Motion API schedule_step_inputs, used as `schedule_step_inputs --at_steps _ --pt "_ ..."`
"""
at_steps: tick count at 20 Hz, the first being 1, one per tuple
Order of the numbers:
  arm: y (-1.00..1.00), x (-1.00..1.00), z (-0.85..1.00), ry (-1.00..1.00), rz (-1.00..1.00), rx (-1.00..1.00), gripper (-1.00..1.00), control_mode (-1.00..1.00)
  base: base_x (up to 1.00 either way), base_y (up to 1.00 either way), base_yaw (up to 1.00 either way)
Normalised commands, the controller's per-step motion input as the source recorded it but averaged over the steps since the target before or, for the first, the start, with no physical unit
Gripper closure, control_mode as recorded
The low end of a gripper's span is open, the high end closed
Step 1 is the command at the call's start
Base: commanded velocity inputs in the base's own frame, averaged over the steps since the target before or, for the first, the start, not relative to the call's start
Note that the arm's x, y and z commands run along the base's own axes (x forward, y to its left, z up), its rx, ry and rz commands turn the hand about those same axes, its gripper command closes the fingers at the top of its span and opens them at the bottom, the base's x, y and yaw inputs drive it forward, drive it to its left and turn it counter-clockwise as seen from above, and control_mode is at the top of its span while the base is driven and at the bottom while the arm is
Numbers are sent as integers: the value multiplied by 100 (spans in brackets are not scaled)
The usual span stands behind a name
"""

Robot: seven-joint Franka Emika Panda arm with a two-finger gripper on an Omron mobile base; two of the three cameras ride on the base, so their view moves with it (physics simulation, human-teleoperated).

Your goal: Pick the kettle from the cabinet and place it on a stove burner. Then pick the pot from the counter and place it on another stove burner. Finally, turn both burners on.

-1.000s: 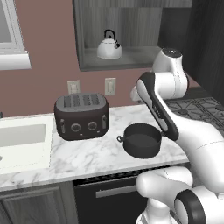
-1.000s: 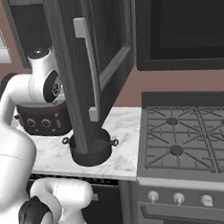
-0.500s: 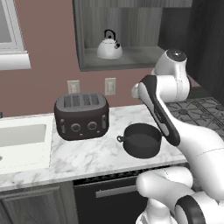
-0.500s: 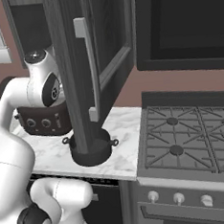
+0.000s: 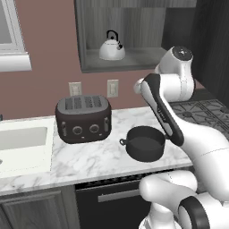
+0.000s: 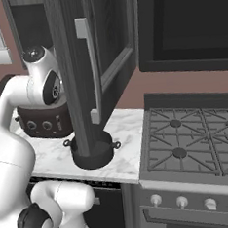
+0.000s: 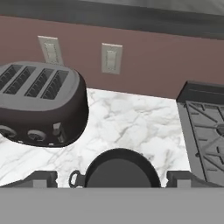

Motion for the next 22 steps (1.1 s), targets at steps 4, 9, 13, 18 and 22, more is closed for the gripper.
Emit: schedule_step_inputs --at_steps 4,9,13,18,22 --pt "0 18 27 -12 0 0 -100 -100 0 0 0" --pt "0 12 26 -17 0 0 -100 -100 0 0 0" --pt "0 6 28 -17 0 0 -100 -100 0 0 0" --pt "0 1 29 -19 0 0 -100 -100 0 0 0" --pt "1 0 31 -19 0 0 -100 -100 0 0 0"
